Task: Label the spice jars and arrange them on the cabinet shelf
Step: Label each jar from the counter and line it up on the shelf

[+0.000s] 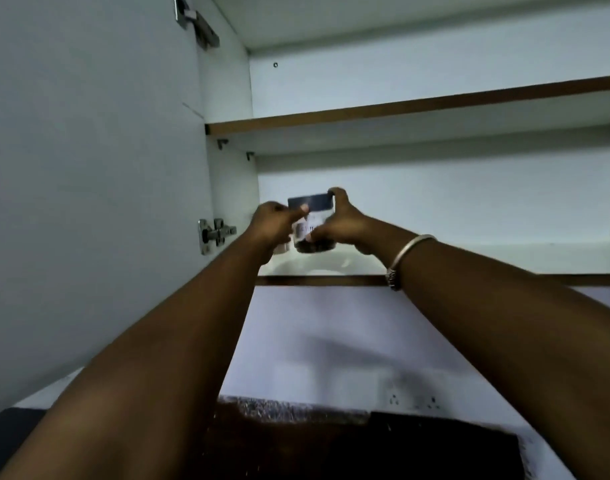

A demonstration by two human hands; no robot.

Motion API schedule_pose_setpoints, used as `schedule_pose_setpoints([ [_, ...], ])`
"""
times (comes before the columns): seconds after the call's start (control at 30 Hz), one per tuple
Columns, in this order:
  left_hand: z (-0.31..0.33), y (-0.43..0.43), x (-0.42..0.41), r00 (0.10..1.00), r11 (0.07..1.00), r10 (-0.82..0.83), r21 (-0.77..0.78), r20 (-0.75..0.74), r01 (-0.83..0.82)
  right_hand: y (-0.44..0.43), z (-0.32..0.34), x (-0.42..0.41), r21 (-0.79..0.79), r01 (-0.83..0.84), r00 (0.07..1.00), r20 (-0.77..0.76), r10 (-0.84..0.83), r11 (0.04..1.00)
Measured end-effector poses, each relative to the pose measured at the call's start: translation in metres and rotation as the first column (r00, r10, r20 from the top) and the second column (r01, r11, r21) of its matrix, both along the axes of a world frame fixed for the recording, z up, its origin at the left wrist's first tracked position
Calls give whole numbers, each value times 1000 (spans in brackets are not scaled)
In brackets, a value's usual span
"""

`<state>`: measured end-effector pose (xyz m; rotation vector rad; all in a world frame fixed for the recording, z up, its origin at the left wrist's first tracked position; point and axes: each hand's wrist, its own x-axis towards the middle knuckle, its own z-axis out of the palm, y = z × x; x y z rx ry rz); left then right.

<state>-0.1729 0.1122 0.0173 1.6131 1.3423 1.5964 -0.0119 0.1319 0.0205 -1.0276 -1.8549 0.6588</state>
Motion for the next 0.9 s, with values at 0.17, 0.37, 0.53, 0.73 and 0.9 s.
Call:
schedule_pose_setpoints([
  [0.17, -17, 62, -22, 993, 968, -33, -243, 112, 59, 79, -16, -26, -107, 92, 967, 247, -63, 990],
  [0.37, -20, 94, -22, 932, 958, -8, -265, 363, 112, 130, -8, -56, -18, 260, 874, 429, -227, 966],
  [0.53, -38, 117, -31, 893, 945, 12, -296, 451, 137, 171, -17, -71, 24, 314, 867, 400, -297, 949],
  [0.73, -37, 133, -35, 860, 935, -5, -304, 510, 186, 192, -21, -66, 49, 303, 874, 384, -298, 952],
  [0.9, -35, 131, -31, 878, 935, 6, -314, 479, 165, 193, -24, -60, 46, 259, 905, 337, -259, 965],
])
